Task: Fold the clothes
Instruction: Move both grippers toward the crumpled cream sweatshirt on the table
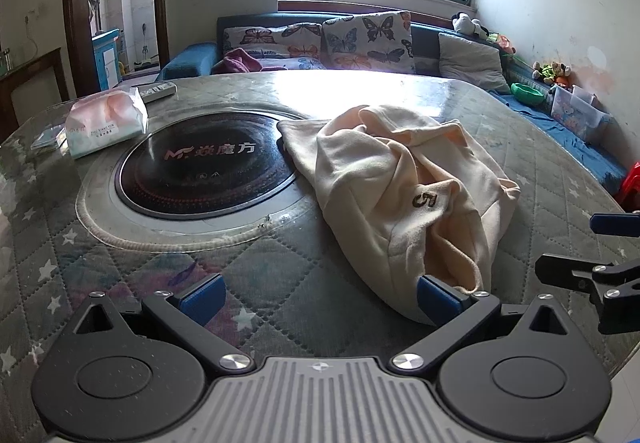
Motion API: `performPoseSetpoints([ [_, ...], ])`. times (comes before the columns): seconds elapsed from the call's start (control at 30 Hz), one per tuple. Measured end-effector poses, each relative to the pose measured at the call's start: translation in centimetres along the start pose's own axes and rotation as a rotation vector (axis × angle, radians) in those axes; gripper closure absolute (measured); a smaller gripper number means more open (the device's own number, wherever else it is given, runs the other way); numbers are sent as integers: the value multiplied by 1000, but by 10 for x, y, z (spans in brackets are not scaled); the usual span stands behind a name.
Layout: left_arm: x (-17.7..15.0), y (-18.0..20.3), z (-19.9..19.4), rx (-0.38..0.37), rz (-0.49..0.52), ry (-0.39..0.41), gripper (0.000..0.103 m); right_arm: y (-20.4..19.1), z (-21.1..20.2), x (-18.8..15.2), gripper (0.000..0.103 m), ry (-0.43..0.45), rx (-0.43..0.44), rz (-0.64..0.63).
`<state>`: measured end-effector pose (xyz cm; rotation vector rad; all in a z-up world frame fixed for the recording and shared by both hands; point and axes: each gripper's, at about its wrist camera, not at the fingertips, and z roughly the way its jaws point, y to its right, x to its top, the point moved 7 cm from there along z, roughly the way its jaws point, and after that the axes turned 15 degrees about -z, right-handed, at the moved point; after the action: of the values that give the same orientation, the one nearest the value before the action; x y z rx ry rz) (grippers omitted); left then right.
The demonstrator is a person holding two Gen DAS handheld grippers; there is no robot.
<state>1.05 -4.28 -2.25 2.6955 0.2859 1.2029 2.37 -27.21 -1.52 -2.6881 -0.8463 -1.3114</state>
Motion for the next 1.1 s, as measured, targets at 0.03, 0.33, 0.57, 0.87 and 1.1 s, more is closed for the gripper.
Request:
performPoseSetpoints([
  [0.03, 0, 0, 0, 0, 0, -1, 0, 0, 1, 0, 0, -1, 2, 1],
  [0.33, -6, 1, -3, 0, 10, -13, 0, -6, 0, -4, 0, -6, 17, -3],
  [0.57, -12, 3, -5, 5, 27, -28, 0, -11, -3, -5, 0, -7, 21, -11],
  [0.87, -17, 3, -6, 17, 41, -45, 0, -16, -7, -5, 0, -5, 25, -19],
  [1.1, -17, 4, -6, 22, 53, -53, 0, -18, -9, -4, 0, -2, 26, -23],
])
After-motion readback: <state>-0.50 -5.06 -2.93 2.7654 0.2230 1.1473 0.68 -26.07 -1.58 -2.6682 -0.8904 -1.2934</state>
